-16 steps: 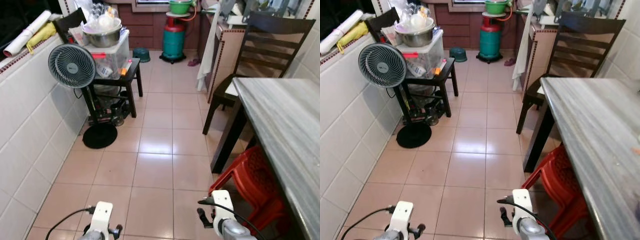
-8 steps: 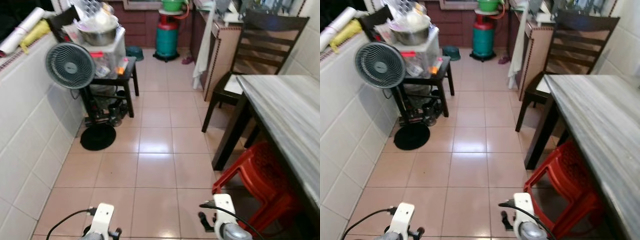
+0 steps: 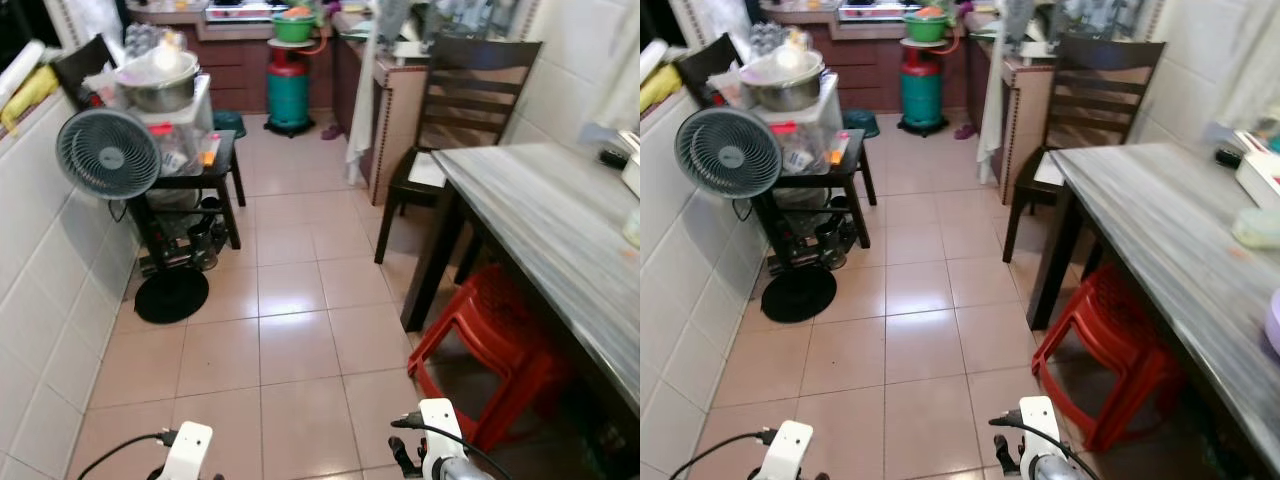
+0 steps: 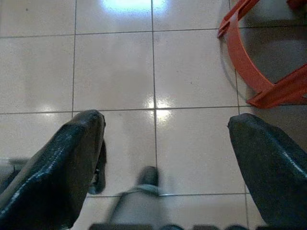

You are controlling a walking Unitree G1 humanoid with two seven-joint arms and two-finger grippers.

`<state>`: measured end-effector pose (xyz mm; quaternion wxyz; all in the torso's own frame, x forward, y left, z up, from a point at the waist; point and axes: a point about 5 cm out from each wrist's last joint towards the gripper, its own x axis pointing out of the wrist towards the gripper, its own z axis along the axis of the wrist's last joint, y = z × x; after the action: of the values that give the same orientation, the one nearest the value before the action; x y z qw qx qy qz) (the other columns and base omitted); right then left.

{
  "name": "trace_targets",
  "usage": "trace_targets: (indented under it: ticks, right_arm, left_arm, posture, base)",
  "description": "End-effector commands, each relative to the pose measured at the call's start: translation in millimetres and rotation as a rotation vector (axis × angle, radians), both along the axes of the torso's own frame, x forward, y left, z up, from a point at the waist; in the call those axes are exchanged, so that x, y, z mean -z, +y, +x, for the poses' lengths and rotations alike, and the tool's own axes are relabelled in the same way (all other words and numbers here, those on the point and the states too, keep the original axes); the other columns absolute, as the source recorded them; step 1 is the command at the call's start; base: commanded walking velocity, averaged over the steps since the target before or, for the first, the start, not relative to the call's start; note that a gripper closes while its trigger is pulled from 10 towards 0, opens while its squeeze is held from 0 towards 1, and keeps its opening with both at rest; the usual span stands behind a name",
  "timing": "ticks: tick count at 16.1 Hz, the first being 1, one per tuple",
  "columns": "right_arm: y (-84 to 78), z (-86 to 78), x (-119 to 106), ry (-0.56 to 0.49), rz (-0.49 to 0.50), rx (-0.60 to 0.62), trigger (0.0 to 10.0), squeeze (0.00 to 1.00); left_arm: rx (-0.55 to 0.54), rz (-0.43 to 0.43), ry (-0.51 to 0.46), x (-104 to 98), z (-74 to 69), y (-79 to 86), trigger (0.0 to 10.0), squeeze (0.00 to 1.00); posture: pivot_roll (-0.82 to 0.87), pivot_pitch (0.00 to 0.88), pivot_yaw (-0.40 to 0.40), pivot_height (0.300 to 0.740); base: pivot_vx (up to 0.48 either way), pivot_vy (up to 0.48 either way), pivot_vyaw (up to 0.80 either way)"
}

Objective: Setting the table

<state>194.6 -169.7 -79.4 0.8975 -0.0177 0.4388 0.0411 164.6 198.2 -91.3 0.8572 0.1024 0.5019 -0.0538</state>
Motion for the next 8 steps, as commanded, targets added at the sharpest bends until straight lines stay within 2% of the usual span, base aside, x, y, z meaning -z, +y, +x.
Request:
trace_targets:
  ticks: [1, 8]
  right_arm:
    - [2.5, 3.6, -1.8, -0.013, 0.013, -0.002, 10.0, 0.0]
    - [4.0, 2.1, -1.0, -0.012, 0.029, 0.001, 10.0, 0.0]
  left_arm:
    - [0.002, 0.018, 0.006, -0.2, -0.8, 4.0, 10.0, 0.0]
    - [0.028, 0.04, 0.001, -2.0, 2.5, 6.7, 10.0, 0.0]
  posture:
    - [-0.02, 0.0, 0.043, 0.74]
    - [-0.03, 0.0, 0.058, 0.74]
  base:
    - [0.0, 0.48, 0.8]
    - [0.0, 0.48, 0.78]
